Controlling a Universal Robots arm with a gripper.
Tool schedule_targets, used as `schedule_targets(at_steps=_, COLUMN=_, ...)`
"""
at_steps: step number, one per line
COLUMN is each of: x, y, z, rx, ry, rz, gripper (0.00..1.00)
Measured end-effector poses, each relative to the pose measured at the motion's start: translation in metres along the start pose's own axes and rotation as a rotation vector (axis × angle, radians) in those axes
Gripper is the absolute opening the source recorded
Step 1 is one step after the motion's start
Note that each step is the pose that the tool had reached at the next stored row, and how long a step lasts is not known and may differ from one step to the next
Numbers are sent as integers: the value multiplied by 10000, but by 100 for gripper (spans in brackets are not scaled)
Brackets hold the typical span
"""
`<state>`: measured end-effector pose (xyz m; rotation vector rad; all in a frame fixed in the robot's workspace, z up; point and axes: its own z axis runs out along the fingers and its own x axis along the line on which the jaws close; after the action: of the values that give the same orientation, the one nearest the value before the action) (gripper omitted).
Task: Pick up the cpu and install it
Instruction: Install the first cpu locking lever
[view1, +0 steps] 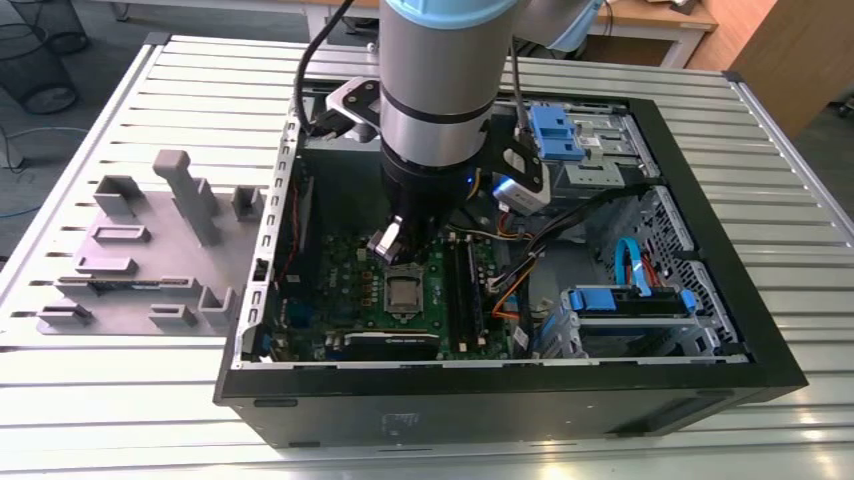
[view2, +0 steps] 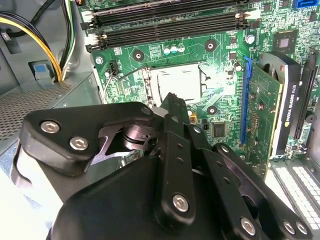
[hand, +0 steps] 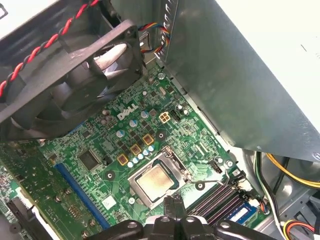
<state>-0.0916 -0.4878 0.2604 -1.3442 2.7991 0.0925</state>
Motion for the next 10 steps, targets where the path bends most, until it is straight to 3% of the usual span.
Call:
schedule_targets(at_steps=4, x=0, y=0, z=-6, rx=1, ry=6, rz=1, gripper=11)
schedule_targets(at_steps=10, x=-4, y=3, z=-73, rx=0, ry=0, rz=0, gripper=11)
